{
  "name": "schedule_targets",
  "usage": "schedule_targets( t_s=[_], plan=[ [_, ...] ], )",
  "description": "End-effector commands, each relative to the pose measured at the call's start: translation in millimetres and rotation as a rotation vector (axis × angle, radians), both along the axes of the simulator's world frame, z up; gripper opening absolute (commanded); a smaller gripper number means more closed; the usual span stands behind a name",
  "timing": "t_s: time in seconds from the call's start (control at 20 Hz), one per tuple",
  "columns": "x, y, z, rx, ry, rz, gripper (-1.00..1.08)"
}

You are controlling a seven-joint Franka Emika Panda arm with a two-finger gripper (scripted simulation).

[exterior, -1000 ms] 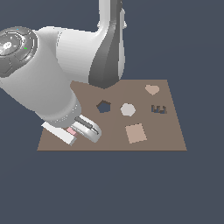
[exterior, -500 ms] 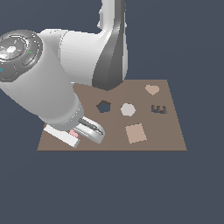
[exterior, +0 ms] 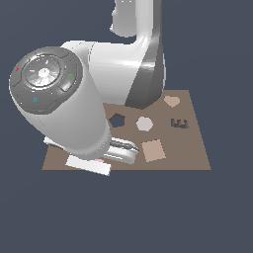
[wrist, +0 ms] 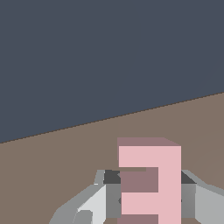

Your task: Insert a designated object into the corresponding slot on a board.

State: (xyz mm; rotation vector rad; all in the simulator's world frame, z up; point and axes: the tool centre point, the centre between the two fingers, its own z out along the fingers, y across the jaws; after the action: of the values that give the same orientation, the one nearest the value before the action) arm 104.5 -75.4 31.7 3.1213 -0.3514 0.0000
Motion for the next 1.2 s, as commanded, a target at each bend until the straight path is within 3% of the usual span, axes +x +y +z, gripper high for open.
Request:
schedule_targets(
  t_s=[0.0, 0.6, 1.15],
  plan=[
    [7.3, 16.5, 0.8, 0.000, 0.000, 0.093, -1.00],
    [18.6, 99.1, 3.2, 0.000, -0.001, 0.538, -1.00],
    [-4.7, 173.5, 5.4, 0.000, -0.001, 0.948, -1.00]
  ],
)
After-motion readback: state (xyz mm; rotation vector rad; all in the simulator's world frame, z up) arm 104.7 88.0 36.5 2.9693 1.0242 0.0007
